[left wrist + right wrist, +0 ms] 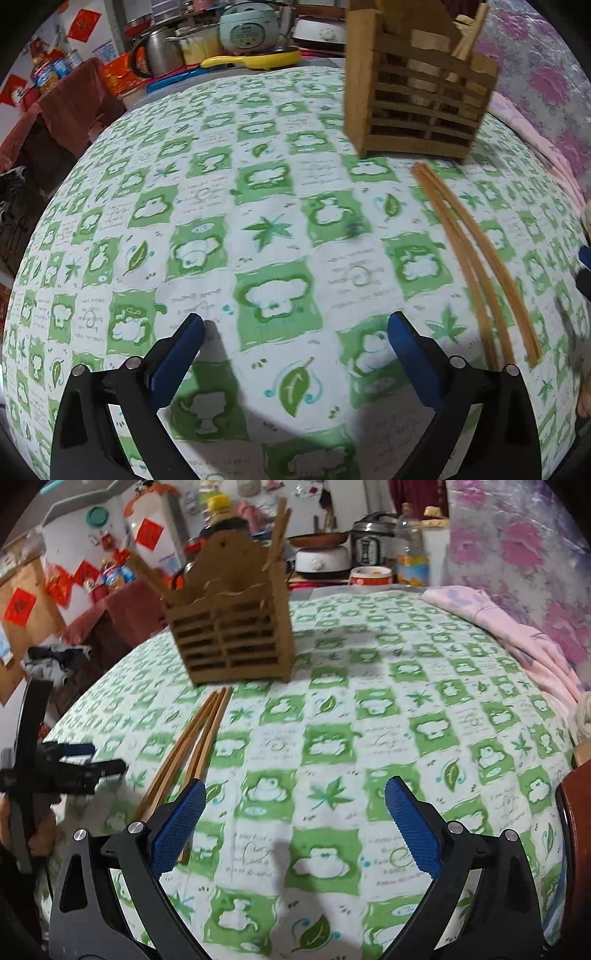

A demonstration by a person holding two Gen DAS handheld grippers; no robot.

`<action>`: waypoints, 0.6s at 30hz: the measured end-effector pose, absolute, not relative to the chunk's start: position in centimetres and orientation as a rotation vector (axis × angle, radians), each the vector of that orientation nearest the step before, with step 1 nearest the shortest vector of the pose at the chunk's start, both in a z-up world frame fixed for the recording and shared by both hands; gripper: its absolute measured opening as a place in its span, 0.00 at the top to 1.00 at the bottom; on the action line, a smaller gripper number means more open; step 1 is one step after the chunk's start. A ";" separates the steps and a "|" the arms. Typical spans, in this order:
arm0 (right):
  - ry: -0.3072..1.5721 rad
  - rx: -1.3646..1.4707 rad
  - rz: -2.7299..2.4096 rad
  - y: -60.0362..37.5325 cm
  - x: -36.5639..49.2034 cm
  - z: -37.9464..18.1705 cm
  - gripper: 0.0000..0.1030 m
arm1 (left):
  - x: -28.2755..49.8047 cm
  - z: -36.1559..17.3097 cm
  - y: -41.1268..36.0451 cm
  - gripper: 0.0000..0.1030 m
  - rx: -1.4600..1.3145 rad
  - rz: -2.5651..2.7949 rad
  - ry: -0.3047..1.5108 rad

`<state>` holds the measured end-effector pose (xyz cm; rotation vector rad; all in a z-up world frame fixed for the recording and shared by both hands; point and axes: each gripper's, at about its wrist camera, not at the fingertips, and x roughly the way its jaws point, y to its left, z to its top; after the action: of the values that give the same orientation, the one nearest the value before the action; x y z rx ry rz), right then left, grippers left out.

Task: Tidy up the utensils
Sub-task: 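Move both open grippers over the remaining loose chopsticks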

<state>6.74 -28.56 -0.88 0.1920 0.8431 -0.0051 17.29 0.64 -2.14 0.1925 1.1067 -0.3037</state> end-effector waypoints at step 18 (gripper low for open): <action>0.878 0.232 0.005 -29.2 7.3 -1.4 0.08 | 11.2 -2.0 -6.5 0.05 0.436 -0.650 1.008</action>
<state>7.27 -29.16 -1.44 0.2319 0.8783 0.0046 11.19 -6.51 -1.99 0.4363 1.0083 -0.6499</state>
